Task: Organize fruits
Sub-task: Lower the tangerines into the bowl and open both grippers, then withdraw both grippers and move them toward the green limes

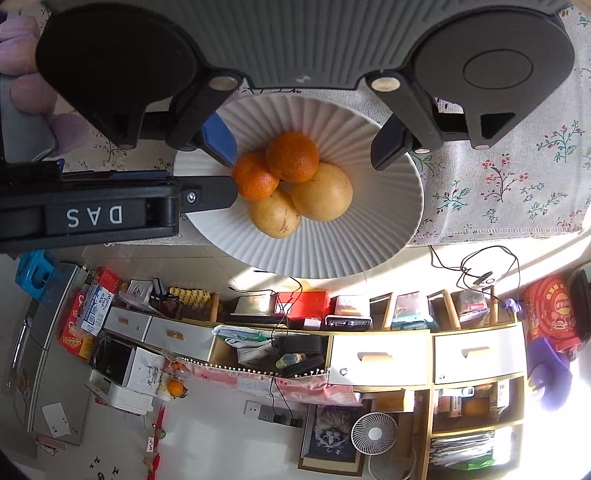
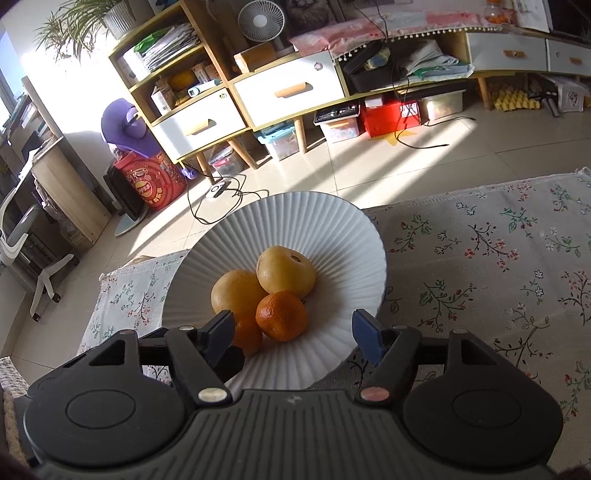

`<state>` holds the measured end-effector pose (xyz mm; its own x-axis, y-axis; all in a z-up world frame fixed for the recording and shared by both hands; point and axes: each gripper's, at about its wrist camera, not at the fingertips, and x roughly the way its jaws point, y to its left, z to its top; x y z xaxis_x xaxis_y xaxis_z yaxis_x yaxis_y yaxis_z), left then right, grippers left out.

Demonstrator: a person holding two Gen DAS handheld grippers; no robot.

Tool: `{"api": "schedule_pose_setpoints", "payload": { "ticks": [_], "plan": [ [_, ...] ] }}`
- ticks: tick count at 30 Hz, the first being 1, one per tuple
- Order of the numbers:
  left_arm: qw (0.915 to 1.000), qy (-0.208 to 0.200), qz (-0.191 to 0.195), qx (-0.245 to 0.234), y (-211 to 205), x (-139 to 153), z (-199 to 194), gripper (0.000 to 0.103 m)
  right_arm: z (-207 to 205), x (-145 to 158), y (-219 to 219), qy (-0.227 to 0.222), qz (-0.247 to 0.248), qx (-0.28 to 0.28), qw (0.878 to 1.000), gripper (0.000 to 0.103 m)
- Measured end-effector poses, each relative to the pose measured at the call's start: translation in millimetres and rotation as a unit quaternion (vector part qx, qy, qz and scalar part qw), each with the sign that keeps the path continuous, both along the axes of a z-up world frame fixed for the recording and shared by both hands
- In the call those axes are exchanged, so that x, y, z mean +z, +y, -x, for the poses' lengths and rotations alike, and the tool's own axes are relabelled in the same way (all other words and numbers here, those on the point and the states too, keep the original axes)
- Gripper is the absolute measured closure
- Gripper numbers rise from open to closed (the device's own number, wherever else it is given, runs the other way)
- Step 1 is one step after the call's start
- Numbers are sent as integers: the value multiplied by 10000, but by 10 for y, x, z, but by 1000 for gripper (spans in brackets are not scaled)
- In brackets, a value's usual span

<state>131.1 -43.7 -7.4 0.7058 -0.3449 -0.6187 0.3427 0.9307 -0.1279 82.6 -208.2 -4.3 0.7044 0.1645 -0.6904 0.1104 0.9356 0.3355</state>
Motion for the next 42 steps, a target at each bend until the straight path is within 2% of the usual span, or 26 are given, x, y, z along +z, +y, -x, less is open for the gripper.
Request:
{"api": "schedule_pose_setpoints", "payload": {
  "ticks": [5, 14, 32, 42],
  "plan": [
    [10000, 21, -35, -45, 59, 52, 107, 21, 111, 68, 17, -36, 107, -3, 9999, 25],
    [9999, 56, -129, -79, 194, 107, 313, 13, 308, 135, 70, -46, 289, 28, 9996, 17],
    [9992, 228, -318, 19, 428, 119, 683, 9, 724, 87, 249, 58, 709, 300, 9970, 9],
    [9985, 316, -440, 110, 606, 35, 901, 9, 942, 12, 339, 93, 752, 563, 9955, 2]
  ]
}}
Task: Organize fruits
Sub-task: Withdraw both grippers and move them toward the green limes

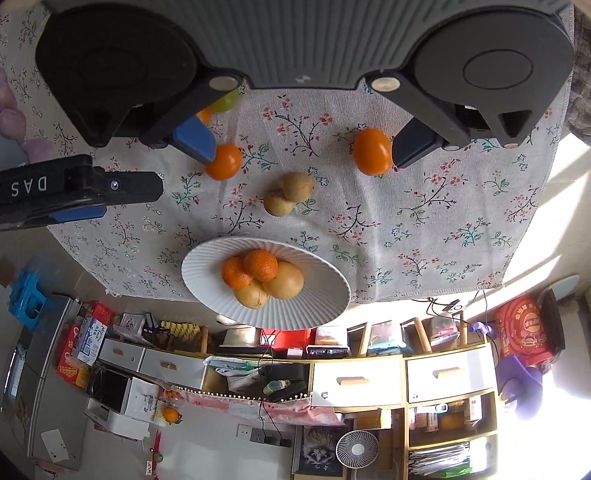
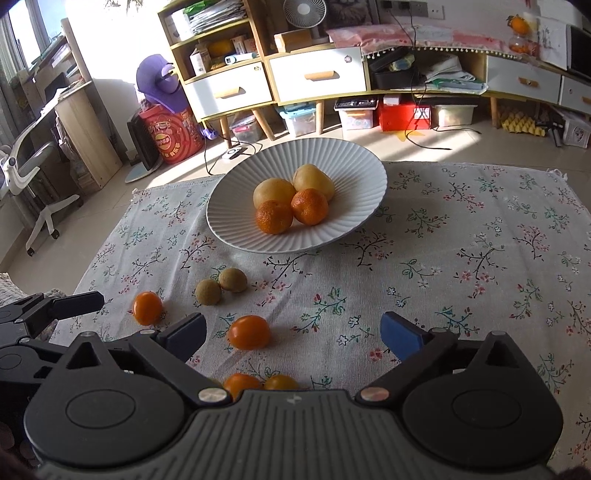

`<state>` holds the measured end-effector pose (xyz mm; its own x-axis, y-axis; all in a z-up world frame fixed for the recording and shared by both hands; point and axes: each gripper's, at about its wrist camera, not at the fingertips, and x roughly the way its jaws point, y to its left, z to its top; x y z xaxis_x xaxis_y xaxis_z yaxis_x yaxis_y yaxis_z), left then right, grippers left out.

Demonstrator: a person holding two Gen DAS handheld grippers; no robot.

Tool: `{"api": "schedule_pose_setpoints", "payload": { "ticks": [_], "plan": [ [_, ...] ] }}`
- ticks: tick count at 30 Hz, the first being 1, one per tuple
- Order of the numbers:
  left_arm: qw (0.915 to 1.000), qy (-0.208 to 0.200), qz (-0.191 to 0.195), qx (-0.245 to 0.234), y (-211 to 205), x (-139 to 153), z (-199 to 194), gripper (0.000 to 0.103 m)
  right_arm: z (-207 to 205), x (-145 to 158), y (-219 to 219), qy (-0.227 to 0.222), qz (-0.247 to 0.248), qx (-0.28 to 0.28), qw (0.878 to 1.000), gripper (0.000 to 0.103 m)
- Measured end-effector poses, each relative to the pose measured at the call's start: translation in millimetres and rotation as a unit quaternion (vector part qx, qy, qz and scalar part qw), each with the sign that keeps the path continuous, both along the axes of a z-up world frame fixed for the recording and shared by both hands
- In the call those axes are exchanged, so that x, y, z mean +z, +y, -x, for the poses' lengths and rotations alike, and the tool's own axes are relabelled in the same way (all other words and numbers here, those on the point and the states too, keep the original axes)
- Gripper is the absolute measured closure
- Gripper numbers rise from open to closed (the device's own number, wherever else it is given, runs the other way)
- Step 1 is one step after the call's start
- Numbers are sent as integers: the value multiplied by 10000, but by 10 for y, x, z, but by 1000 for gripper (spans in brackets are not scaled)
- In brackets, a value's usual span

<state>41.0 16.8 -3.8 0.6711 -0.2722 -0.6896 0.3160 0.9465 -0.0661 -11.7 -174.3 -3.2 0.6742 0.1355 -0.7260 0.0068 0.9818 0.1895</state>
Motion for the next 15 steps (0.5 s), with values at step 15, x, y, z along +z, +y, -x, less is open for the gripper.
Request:
{"api": "schedule_pose_setpoints", "payload": {
  "ticks": [15],
  "plan": [
    [9993, 103, 200, 292, 363, -106, 242, 9, 318, -87, 212, -220, 659, 677, 9953, 1]
  ]
}}
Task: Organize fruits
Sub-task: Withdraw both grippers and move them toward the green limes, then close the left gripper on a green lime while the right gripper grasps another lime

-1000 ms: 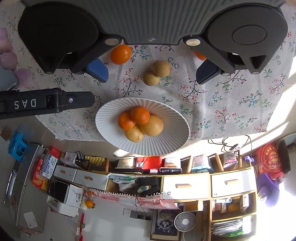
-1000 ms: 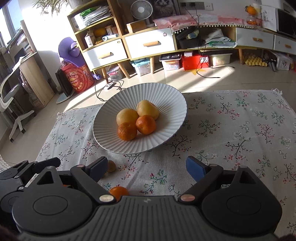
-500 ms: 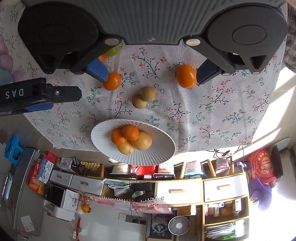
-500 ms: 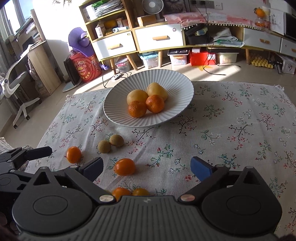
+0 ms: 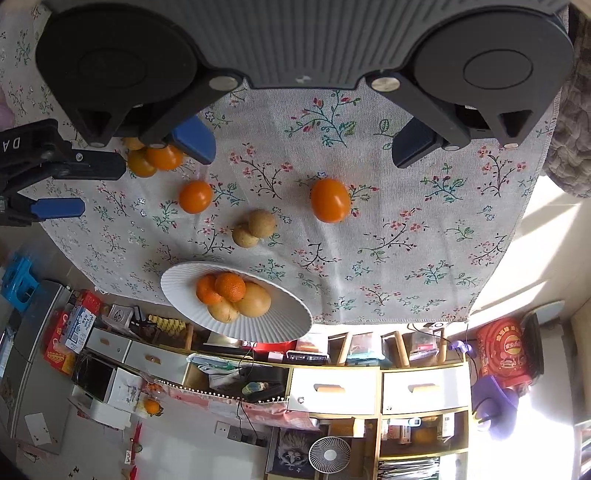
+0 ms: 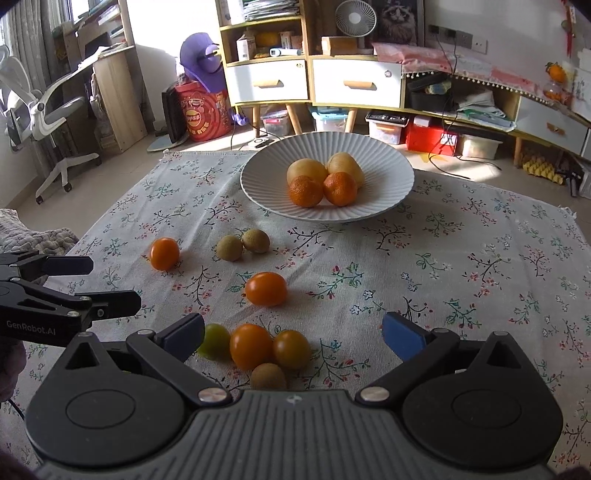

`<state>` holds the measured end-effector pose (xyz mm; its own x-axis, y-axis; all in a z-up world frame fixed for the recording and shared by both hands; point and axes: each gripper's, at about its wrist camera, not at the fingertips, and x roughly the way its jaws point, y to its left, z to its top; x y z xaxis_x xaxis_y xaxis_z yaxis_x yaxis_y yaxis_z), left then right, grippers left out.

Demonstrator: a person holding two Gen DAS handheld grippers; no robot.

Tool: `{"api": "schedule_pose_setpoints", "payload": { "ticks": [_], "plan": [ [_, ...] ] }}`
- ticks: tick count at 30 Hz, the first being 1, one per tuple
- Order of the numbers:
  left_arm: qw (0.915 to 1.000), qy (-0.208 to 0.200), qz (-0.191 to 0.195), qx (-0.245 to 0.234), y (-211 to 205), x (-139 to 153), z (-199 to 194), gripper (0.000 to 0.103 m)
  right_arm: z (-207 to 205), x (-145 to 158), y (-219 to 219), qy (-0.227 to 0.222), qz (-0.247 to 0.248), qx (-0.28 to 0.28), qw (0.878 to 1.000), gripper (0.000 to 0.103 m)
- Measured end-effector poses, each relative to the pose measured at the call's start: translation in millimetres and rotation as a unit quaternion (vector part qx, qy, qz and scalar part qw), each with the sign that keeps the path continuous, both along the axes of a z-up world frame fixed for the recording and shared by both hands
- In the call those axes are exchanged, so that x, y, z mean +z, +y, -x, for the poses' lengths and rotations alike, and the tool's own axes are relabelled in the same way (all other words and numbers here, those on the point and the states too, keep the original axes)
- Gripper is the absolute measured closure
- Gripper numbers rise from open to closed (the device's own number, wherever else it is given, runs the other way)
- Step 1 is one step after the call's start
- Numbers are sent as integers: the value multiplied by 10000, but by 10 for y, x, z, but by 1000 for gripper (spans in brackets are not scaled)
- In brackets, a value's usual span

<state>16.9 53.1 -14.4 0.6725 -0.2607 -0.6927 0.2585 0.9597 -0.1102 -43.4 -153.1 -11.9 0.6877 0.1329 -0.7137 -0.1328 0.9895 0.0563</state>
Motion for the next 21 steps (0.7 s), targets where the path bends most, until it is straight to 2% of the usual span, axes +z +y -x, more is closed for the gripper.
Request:
{"api": "schedule_pose_setpoints", "payload": {
  "ticks": [9, 21],
  "plan": [
    [9997, 21, -160, -163, -16, -72, 99, 9, 98, -89, 14, -97, 193, 124, 9997, 1],
    [9967, 171, -191, -768, -176, -148, 197, 9, 158, -179, 27, -81, 400, 320, 9987, 1]
  ]
}}
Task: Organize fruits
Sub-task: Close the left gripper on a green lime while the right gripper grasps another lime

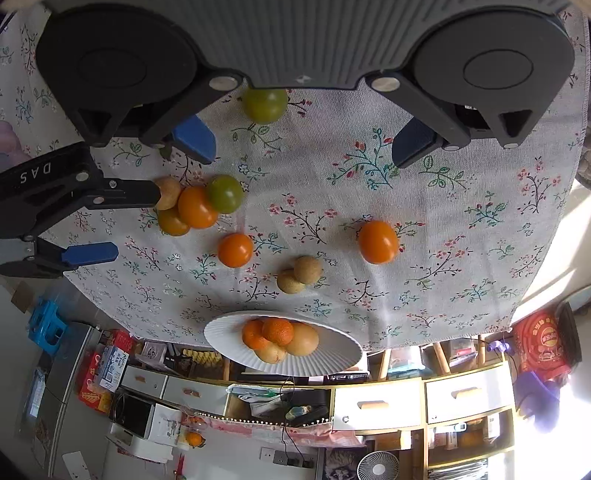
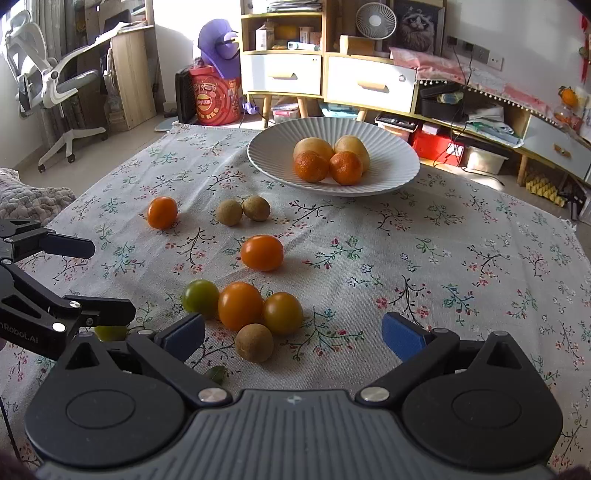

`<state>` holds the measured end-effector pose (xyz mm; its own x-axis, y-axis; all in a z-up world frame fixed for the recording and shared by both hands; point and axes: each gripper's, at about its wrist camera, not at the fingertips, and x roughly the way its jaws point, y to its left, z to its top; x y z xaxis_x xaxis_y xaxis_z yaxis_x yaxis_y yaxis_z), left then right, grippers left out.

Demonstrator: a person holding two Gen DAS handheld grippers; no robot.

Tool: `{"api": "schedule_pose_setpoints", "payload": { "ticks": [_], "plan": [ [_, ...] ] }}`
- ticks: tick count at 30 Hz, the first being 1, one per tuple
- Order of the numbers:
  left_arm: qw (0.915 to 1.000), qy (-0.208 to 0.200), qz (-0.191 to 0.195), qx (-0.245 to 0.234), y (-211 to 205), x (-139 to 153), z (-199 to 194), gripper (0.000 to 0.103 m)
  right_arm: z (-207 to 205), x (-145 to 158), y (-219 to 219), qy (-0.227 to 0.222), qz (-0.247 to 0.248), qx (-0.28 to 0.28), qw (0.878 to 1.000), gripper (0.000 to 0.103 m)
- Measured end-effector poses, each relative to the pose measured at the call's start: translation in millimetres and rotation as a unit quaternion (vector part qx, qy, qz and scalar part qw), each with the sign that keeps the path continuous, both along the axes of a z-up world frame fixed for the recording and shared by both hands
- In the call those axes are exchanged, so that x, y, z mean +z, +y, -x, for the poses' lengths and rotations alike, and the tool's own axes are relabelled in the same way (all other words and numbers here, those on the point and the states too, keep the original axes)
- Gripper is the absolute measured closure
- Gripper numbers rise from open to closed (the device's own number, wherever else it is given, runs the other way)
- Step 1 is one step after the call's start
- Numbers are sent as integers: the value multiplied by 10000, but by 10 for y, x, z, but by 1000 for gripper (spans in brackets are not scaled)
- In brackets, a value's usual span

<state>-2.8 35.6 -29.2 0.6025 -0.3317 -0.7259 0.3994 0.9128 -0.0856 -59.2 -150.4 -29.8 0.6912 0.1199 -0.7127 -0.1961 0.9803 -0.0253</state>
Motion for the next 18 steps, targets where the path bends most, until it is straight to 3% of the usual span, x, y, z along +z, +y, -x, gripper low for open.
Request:
{"api": "schedule_pose_setpoints", "payload": {
  "ticks": [4, 7, 13, 15, 18],
  "plan": [
    [9995, 162, 92, -250, -13, 20, 49, 12, 18, 23, 68, -112, 0, 439, 9990, 4],
    [9985, 346, 144, -406, -31, 9, 72, 26, 12, 48, 153, -163, -24, 789, 9967, 9],
    [9962, 580, 96, -646, -80, -8, 109, 48, -24, 70, 322, -157, -158, 1362, 9904, 32],
    [9956, 615, 85, -695, -85, -2, 119, 55, -53, 76, 362, -114, -234, 1488, 9885, 43],
    [9951, 673, 52, -724, -92, -8, 124, 65, -97, 63, 423, -35, -281, 1620, 9864, 48]
  ]
}}
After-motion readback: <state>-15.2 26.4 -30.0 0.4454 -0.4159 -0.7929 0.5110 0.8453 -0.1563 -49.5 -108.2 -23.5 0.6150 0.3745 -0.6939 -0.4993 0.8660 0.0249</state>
